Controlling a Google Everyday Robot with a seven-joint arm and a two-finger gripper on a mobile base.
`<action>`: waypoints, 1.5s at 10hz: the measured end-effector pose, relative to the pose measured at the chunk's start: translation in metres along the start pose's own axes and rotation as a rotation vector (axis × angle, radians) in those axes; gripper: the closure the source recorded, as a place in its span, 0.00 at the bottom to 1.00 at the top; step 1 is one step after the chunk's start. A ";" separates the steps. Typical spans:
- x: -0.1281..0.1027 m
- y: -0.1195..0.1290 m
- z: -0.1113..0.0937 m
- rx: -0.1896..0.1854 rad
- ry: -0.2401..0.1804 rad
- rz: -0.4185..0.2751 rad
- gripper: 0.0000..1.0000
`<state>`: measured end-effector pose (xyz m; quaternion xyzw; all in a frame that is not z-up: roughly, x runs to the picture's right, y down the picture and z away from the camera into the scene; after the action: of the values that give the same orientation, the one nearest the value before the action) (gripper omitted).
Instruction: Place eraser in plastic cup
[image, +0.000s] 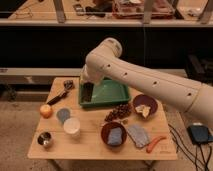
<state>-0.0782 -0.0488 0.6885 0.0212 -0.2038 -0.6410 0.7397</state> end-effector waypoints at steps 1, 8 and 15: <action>0.004 -0.003 0.002 0.019 0.034 0.001 1.00; 0.049 -0.095 0.080 0.395 0.247 -0.132 1.00; 0.032 -0.100 0.088 0.511 0.245 -0.151 1.00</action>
<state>-0.1981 -0.0767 0.7488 0.2993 -0.2656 -0.6149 0.6795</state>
